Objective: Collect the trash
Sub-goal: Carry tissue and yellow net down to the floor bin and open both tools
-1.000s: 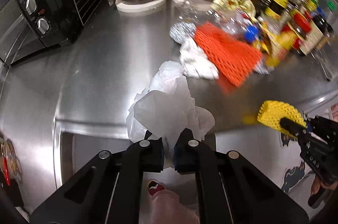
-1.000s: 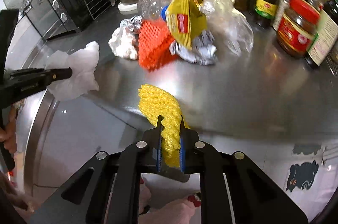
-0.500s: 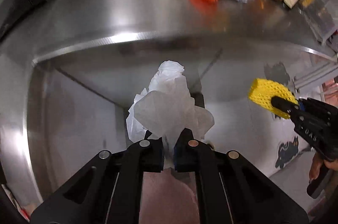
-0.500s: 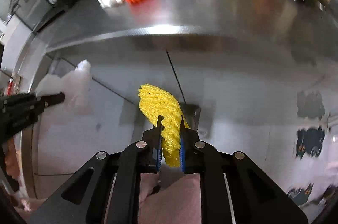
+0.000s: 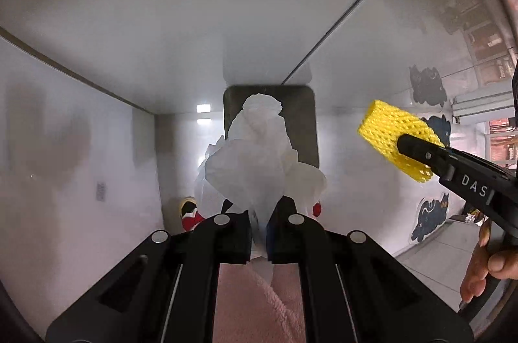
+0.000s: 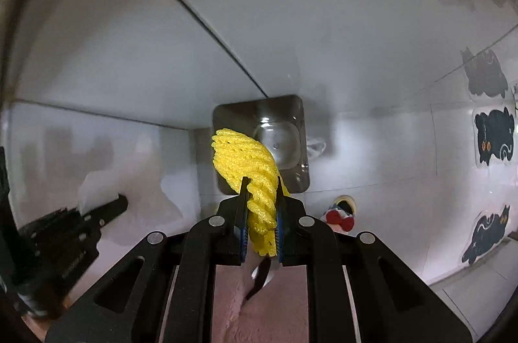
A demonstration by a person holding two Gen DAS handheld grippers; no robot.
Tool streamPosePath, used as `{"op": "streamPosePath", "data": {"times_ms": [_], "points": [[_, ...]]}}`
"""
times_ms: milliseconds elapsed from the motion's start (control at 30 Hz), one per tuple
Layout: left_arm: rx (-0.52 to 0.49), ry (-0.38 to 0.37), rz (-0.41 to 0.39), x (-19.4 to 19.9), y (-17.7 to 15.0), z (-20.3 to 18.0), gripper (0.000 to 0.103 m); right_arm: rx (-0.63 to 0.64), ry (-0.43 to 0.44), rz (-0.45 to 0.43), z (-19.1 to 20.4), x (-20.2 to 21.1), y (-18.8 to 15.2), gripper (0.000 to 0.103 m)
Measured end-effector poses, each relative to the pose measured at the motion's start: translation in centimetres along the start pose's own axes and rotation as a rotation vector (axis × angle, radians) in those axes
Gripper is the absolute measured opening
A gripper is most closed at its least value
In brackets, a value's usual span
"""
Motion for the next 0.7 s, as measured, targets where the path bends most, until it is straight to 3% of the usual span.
{"op": "streamPosePath", "data": {"times_ms": [300,567,633,700], "points": [[-0.058,0.005,0.069,-5.8,0.9,-1.0,0.005,-0.013,-0.031,0.054,-1.3,-5.1,2.0,0.017],[-0.075,-0.03,0.074,-7.1,2.8,-2.5,0.011,-0.038,-0.024,0.073,-1.3,-6.3,3.7,0.018],[-0.079,-0.036,0.068,-6.9,3.2,-2.7,0.015,-0.038,-0.022,0.067,-1.0,-5.7,3.9,0.026],[-0.084,-0.033,0.063,-6.7,3.3,-2.9,0.02,-0.036,-0.021,0.057,-0.8,-5.0,4.2,0.046]]}}
Point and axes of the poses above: each gripper's, at about its wrist camera, not at the fingertips, and x roughly against the way its jaws point, z to its left, y to its top, the point moved 4 cm from there along -x, roughly the way its jaws point, and after that the axes turned 8 degrees about y, right-handed, at the moved point
